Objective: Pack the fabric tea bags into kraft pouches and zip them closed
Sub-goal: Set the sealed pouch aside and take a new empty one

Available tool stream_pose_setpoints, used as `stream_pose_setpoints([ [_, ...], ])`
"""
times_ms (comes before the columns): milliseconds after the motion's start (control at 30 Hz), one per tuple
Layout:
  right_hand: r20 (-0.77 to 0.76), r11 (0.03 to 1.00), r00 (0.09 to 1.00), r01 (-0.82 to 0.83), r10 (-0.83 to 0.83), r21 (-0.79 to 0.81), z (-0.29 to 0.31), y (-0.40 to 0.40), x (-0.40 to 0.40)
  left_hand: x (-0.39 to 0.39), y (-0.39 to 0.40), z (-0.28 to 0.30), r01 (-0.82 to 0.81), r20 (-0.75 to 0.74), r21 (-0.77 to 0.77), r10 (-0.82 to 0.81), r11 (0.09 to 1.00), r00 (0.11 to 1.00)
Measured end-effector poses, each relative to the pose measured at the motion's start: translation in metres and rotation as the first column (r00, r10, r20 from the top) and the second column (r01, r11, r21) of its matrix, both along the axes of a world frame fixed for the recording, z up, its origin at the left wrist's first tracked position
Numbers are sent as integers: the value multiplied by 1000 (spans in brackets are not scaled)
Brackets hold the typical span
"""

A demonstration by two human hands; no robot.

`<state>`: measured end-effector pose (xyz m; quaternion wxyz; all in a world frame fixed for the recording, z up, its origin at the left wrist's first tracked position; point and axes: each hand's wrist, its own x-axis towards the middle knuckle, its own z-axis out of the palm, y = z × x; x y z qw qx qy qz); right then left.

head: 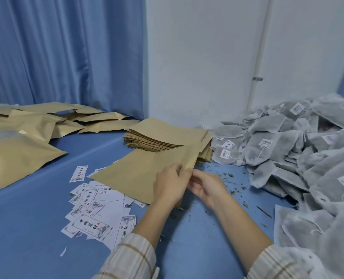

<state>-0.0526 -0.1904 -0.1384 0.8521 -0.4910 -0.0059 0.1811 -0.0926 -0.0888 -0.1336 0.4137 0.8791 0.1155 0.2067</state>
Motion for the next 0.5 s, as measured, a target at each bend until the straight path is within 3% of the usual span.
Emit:
stream_pose_setpoints([
  [233, 44, 998, 998, -48, 49, -29, -8, -1, 3, 7, -13, -4, -76, 55, -312, 98, 947, 994],
  [400, 67, 993, 992, -103, 107, -60, -13, 1, 1, 8, -7, -5, -88, 36, -454, 117, 887, 992],
  [500, 55, 986, 986, -151, 155, -62, -13, 0, -1, 7, -4, -4, -103, 28, -459, 130, 882, 991],
])
